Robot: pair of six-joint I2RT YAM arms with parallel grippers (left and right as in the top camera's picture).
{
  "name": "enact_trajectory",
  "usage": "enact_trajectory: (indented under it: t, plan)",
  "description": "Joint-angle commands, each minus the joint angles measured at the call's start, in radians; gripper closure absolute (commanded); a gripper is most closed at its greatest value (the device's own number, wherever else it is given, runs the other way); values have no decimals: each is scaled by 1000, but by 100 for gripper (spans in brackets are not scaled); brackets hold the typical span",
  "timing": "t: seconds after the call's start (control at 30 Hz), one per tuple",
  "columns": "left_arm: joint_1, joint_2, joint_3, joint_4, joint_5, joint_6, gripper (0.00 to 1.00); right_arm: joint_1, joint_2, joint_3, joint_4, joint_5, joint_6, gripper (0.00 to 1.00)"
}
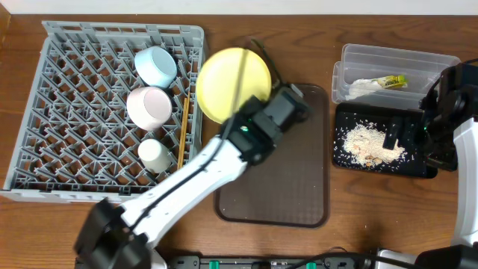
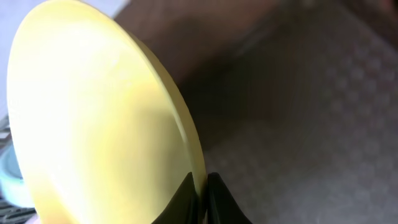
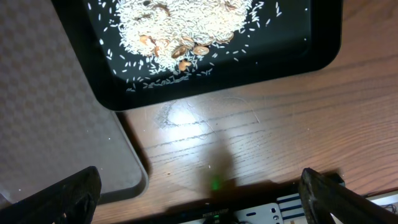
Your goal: Sort waste into correct bins and load items into the dishwasher
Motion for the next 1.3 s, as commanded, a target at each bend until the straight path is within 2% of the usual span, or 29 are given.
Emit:
enact_trajectory:
  t: [0.0, 0.13, 0.3, 0.47, 0.63, 0.93, 1.07, 1.1, 1.17, 1.27]
  plan:
    - [89, -65, -2, -10, 127, -44, 92, -5, -16, 16, -2, 6, 10, 1]
    - [211, -95, -2, -17, 317, -108, 92, -5, -16, 15, -10, 6, 10, 1]
    - [389, -98, -2, -16, 673, -150, 92, -6, -16, 15, -10, 6, 10, 1]
    - [535, -98, -2, 13, 906, -219, 92, -6, -16, 15, -9, 6, 10, 1]
    - [649, -98, -3, 47, 1075, -312, 92, -5, -16, 15, -9, 6, 10, 1]
    - [801, -95, -3, 31, 1076, -345, 91, -5, -16, 16, -9, 6, 10, 1]
    - [836, -95, -3, 30, 1009, -345, 79, -5, -16, 16, -9, 6, 10, 1]
    - [841, -95, -3, 28, 999, -344, 74, -5, -16, 15, -10, 6, 10, 1]
    - [851, -95, -3, 28, 997, -329, 58, -5, -16, 16, -10, 6, 10, 1]
    - [866, -106, -3, 23, 997, -323, 48, -5, -16, 16, -12, 6, 10, 1]
